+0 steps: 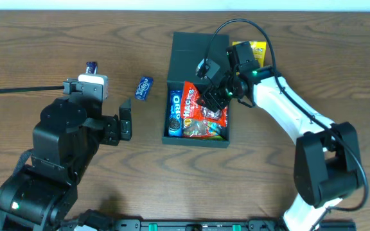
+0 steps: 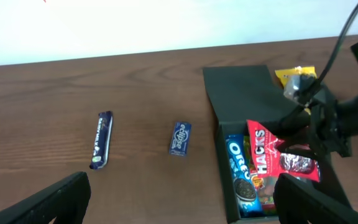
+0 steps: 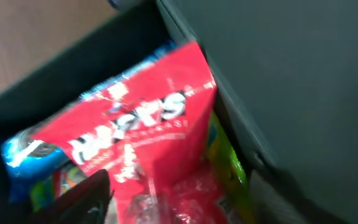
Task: Pack container
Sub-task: 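Press the red bag down, release, and withdraw the right gripper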
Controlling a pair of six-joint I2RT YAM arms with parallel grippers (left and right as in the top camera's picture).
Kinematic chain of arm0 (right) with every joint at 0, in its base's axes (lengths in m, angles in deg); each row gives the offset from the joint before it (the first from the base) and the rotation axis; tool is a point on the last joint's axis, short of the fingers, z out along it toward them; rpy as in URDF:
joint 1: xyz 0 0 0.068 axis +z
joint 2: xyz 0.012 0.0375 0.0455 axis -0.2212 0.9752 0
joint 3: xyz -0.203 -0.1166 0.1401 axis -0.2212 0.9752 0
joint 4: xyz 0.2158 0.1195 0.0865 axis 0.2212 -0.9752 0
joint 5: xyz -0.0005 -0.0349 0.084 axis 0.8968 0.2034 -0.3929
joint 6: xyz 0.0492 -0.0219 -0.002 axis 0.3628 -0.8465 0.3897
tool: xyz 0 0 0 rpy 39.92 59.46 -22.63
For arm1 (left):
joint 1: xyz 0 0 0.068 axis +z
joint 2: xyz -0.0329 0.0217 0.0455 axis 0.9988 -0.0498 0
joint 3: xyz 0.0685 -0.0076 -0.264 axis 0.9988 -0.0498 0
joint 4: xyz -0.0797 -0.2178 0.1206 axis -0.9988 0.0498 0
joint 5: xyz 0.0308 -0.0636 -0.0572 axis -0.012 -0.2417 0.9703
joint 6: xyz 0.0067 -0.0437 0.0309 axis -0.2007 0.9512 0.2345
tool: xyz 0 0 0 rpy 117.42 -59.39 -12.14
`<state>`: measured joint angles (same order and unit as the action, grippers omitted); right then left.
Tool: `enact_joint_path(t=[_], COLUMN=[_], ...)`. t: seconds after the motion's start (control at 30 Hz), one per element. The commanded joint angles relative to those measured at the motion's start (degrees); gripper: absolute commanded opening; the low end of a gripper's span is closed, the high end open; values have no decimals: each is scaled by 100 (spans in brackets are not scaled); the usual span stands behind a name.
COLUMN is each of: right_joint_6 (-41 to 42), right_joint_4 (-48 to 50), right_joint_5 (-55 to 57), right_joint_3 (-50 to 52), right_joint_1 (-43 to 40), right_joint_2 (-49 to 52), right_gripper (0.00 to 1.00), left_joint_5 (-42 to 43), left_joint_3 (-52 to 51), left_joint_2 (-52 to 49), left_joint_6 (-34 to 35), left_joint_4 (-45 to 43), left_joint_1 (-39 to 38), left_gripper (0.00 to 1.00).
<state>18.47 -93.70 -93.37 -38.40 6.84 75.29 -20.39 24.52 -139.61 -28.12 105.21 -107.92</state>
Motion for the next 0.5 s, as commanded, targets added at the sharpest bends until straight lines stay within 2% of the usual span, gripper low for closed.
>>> enact_joint_path(t=[0.0, 0.03, 0.07, 0.1, 0.13, 0.27, 0.47], right_joint_6=[26, 28, 37, 90, 136, 175, 173], right_joint_4=[20, 17, 20, 17, 17, 7, -9], right_joint_5=[-356, -358, -358, -356, -356, -354, -251], right_joint_3=[-2, -2, -2, -2, -2, -2, 0], right_joint_1=[9, 15, 31, 55, 79, 229, 507], right_joint_2=[-509, -588, -671, -745, -791, -848, -686], right_gripper=[77, 77, 73, 63, 49, 1, 2], left_joint_5=[-55, -57, -57, -55, -57, -55, -55], left_joint_3=[57, 57, 57, 57, 57, 57, 57], left_joint_2=[4, 4, 4, 4, 4, 4, 4], left_joint_6=[-44, -44, -44, -44, -44, -44, -42], left_joint_4=[20, 20, 20, 20, 20, 20, 20], left_joint_1=[24, 24, 24, 24, 24, 24, 24], left_gripper=[95, 95, 95, 95, 95, 95, 95])
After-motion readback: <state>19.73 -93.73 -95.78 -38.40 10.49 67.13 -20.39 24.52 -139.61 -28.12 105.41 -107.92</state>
